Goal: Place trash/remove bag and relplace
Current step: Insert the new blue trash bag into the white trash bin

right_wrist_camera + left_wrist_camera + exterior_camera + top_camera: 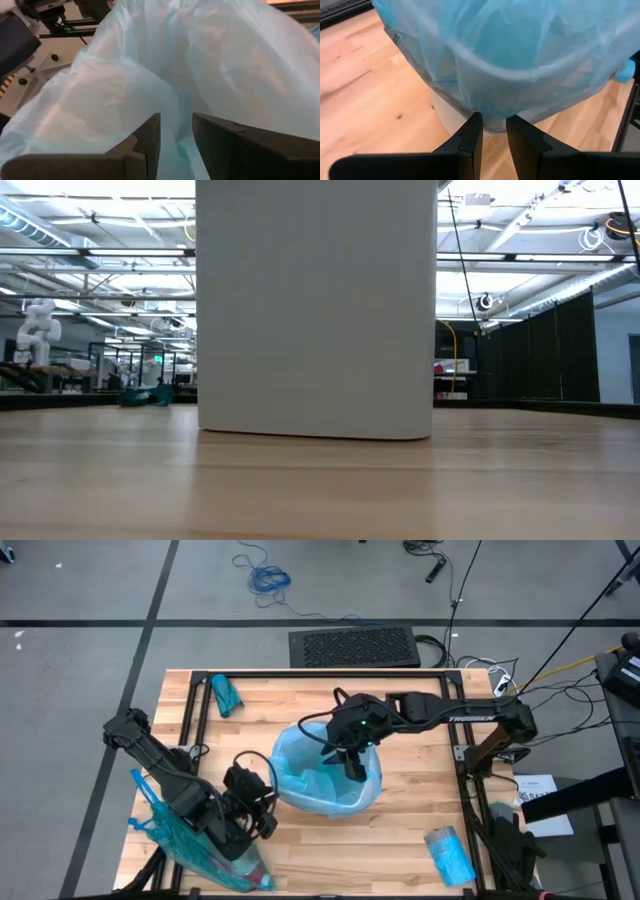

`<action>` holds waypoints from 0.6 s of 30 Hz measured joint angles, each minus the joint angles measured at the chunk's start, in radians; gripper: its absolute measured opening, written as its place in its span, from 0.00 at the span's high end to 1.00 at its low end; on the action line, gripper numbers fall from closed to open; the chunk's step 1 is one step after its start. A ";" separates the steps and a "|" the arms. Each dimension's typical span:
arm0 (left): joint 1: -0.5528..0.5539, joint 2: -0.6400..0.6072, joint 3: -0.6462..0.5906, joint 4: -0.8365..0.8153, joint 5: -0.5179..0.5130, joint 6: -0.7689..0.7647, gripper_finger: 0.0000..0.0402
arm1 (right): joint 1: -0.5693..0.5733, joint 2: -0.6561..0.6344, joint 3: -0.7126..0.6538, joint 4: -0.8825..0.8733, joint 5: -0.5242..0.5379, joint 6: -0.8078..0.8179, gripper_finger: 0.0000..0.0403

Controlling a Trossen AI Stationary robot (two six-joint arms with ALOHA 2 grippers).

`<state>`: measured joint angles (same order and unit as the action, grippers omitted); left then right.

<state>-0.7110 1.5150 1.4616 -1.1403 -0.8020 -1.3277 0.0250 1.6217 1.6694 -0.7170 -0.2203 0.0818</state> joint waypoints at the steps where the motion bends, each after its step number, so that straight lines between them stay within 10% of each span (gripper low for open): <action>1: -0.001 0.000 0.000 0.001 0.002 0.000 0.79 | 0.004 -0.003 0.000 -0.007 0.000 0.004 0.74; 18: -0.039 0.005 0.000 0.003 0.038 -0.029 0.79 | 0.034 -0.169 0.002 -0.055 0.171 0.003 0.74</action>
<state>-0.7495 1.5196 1.4616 -1.1372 -0.7638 -1.3570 0.0586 1.4525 1.6709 -0.7720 -0.0490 0.0849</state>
